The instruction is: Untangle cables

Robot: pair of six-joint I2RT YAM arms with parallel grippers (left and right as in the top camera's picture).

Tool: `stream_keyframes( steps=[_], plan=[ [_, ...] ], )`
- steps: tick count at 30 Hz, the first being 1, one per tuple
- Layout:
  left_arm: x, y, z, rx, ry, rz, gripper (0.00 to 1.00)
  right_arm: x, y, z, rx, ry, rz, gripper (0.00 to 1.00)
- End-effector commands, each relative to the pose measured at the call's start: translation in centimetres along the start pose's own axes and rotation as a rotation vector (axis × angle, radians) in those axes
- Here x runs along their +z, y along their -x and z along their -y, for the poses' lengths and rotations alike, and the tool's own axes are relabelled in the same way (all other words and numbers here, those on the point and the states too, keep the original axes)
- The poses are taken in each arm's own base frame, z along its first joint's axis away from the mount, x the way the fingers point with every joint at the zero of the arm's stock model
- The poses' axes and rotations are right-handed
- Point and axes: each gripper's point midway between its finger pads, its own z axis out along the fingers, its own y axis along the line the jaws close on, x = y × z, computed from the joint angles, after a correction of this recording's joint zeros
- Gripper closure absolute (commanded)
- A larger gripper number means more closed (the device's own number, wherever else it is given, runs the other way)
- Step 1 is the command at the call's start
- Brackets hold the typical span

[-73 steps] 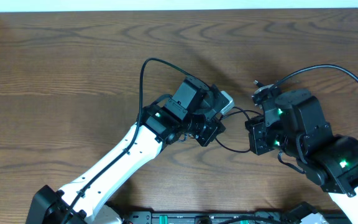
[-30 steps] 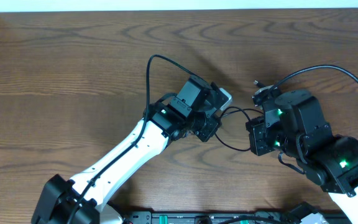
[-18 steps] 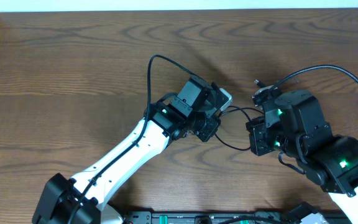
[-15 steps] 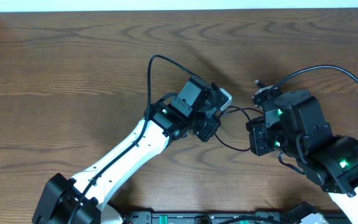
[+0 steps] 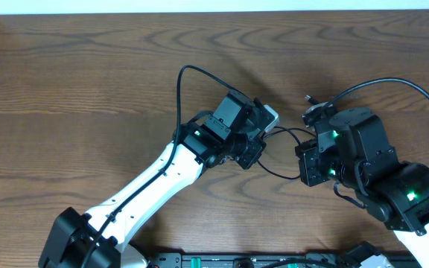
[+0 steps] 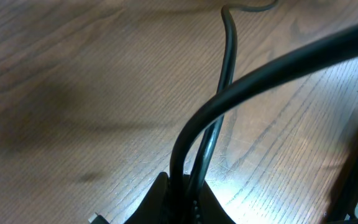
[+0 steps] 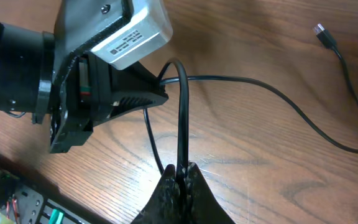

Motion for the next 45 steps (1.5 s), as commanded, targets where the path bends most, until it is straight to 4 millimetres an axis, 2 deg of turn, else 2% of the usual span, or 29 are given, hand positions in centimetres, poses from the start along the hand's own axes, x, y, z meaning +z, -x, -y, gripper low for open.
stream_keyframes(
  steps=[1,8,24,25,26,34,35,36,37,40,41,42,44,45],
  plan=[
    [-1.0,0.8,0.2,0.018,0.007,0.033,0.92,0.0,0.3,0.3,0.005,-0.024,0.004,0.99],
    [-1.1,0.8,0.4,0.009,0.0,0.035,0.84,0.4,0.3,0.5,0.007,-0.033,-0.011,0.99],
    [-1.1,0.8,0.7,0.0,-0.024,0.035,0.84,0.8,0.3,0.9,0.008,-0.059,-0.018,0.99],
    [-1.1,0.7,0.8,-0.001,-0.027,0.031,0.86,0.8,0.3,0.9,0.008,-0.059,-0.018,0.99],
    [-1.1,0.5,0.8,-0.003,-0.027,0.024,0.92,0.8,0.3,0.9,0.008,-0.059,-0.018,0.99],
    [-1.1,0.3,0.8,-0.007,-0.027,0.013,0.92,0.8,0.2,1.0,0.008,-0.059,-0.02,0.99],
    [-1.2,0.3,0.8,-0.007,-0.027,0.015,0.84,0.8,0.2,1.0,0.008,-0.059,-0.02,0.99],
    [-1.3,0.3,0.9,-0.006,-0.027,0.017,0.67,0.8,0.2,1.0,0.008,-0.06,-0.02,0.99],
    [-1.4,0.4,0.9,-0.004,-0.027,0.021,0.6,0.8,0.2,1.0,0.008,-0.059,-0.02,0.99],
    [-1.9,0.7,1.1,0.0,-0.027,0.034,0.58,0.8,0.2,1.0,0.008,-0.059,-0.02,0.99],
    [-2.0,0.7,1.1,0.002,-0.027,0.039,0.59,0.8,0.2,1.0,0.008,-0.059,-0.02,0.99],
    [-2.1,0.8,1.2,0.004,-0.027,0.043,0.65,0.8,0.2,1.0,0.008,-0.059,-0.02,0.99],
    [-2.3,0.9,1.2,0.005,-0.026,0.048,0.81,0.8,0.2,1.0,0.008,-0.059,-0.021,0.99],
    [-2.3,0.9,1.2,0.005,-0.026,0.049,0.92,0.8,0.2,1.0,0.008,-0.059,-0.021,0.99]
  ],
)
